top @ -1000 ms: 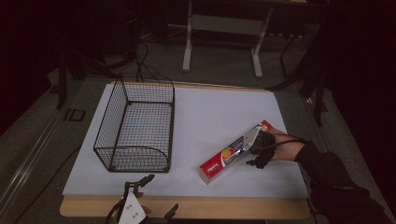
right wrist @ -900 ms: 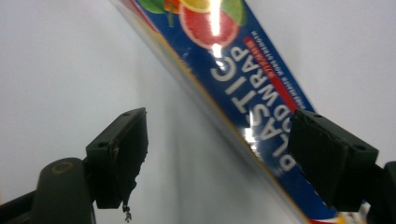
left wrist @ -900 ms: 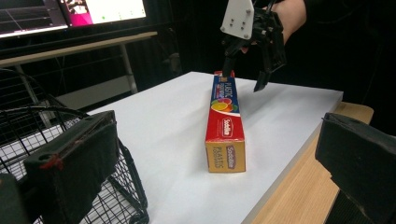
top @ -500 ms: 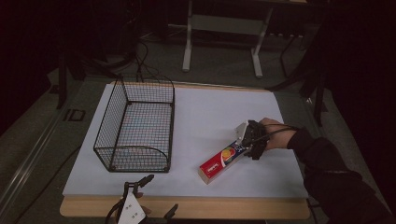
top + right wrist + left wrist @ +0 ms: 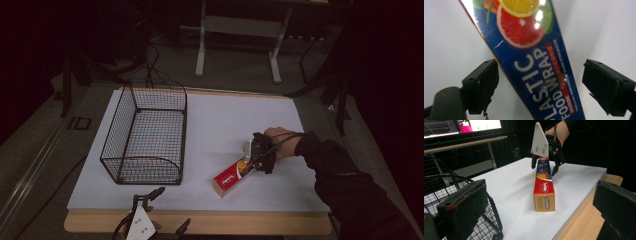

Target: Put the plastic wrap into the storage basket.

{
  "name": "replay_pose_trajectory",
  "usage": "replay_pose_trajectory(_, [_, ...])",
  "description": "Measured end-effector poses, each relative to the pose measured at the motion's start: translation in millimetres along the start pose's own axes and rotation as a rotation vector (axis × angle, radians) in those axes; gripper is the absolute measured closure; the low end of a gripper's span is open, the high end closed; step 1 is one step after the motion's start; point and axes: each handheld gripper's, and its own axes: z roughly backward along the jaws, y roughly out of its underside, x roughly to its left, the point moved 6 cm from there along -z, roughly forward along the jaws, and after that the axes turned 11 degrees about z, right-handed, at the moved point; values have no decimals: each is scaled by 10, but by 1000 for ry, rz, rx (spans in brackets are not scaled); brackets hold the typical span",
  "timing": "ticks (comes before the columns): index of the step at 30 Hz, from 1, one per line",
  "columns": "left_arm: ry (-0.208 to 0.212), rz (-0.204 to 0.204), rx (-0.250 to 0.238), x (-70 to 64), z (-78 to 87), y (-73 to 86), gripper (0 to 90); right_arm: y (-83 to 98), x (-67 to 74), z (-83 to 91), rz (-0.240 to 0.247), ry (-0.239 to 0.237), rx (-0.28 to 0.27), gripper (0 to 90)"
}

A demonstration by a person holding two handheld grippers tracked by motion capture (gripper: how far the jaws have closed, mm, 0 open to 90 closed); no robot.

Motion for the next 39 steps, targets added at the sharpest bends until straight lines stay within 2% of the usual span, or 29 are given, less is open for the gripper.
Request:
replay_pose_trajectory(6, [-1,-1,2,3,-3,4,1,-22,-7,-108,39,-43,14,159])
replay_pose_trajectory(10, [-4,-1,3,6,2,4,1,-37,3,-140,87,-27,28,172])
replay_pose_trajectory(13, [-6,2,1,13,9,1,1,-18,20,-184,114,-34,63,203])
replay_pose_trajectory(17, [-4,2,5,16,-3,6,1,-17,33,-234,142,-44,64,229])
replay_pose_trajectory(24, [-9,0,5,17,-3,7,1,0,27,-152,182,-73,64,326])
replay_pose_trajectory(31, [-13,-1,0,17,5,1,1,-1,60,-100,217,-56,94,359])
replay_pose_trajectory(36, [-14,-3,0,17,0,1,1,-21,49,-52,178,-57,60,367])
replay_pose_trajectory(37, [-14,-2,1,20,-1,2,1,-29,10,5,136,-39,27,369])
replay_pose_trajectory(38, [-14,-2,1,20,-1,2,1,-29,10,5,136,-39,27,369])
replay_pose_trajectory(39, [-14,-1,1,21,-2,2,1,-35,-37,69,91,-28,-5,372])
